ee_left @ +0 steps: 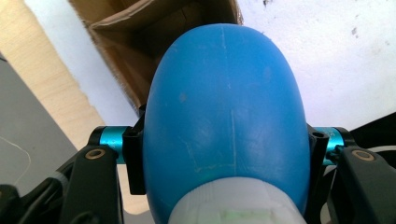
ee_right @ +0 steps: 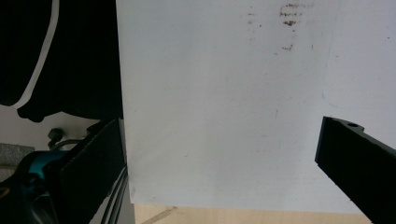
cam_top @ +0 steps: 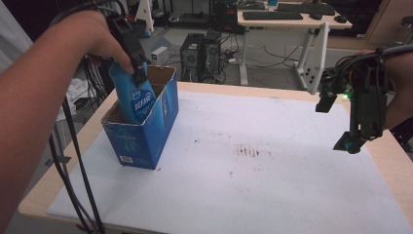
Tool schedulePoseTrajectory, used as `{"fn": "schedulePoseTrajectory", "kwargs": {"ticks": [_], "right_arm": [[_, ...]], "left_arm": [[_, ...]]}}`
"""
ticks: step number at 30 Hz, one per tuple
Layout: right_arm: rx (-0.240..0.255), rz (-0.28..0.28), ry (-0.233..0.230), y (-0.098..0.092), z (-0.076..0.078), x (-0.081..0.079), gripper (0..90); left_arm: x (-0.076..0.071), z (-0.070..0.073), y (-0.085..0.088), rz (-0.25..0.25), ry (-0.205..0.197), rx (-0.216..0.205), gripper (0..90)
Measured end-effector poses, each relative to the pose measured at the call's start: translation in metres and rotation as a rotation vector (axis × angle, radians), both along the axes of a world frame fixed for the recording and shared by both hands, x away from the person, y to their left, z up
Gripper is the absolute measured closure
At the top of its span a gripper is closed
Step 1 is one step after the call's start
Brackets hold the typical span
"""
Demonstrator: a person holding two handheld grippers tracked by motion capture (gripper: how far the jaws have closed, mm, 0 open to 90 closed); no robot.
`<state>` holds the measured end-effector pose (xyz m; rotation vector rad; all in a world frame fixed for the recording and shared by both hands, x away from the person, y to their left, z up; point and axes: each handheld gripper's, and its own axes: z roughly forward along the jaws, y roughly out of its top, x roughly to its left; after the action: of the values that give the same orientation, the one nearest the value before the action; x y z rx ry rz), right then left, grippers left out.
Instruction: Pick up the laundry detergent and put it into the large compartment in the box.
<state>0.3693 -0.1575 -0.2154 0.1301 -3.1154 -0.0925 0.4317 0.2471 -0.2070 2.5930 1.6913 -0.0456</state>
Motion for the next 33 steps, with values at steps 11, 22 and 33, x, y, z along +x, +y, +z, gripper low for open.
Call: {"fn": "schedulePoseTrajectory", "kwargs": {"ticks": [11, 22, 33], "right_arm": [[-0.001, -0.004, 0.0, -0.001, 0.0, 0.001, 0.7], [0.003, -0.005, 0.004, -0.002, -0.004, 0.001, 0.8], [0.005, -0.005, 0.007, -0.002, -0.006, 0.002, 0.8]], "left_arm": [[-0.001, -0.036, -0.003, -0.151, 0.033, 0.042, 38.3], [-0.004, -0.061, -0.009, -0.343, 0.008, 0.087, 38.3], [-0.005, -0.079, -0.008, -0.459, 0.001, 0.099, 38.2]]}}
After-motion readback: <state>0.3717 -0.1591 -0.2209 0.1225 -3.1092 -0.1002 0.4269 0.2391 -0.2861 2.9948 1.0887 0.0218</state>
